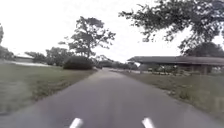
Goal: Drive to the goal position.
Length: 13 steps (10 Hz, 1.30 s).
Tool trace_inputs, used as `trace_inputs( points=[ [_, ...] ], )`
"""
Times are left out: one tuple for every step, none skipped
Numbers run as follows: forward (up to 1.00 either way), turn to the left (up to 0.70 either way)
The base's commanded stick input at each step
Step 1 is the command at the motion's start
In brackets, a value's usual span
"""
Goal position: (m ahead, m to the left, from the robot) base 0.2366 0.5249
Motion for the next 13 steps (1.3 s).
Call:
trace_inputs(
  points=[
    [0.85,0.06],
    [0.85,0.13],
    [0.85,0.19],
    [0.85,0.25],
    [0.85,0.31],
    [0.85,0.26],
    [0.85,0.14],
    [0.85,0.01],
    [0.85,0.0],
    [0.85,0.0],
    [0.85,0.0],
    [0.85,0.0],
    [0.85,0.0]
  ],
)
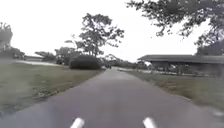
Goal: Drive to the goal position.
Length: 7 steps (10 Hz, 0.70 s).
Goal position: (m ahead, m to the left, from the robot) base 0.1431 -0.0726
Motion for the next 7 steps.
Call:
trace_inputs(
  points=[
    [0.85,0.25],
    [0.85,0.27],
    [0.85,0.17],
    [0.85,0.07],
    [0.85,0.0],
    [0.85,0.0],
    [0.85,0.0]
  ],
)
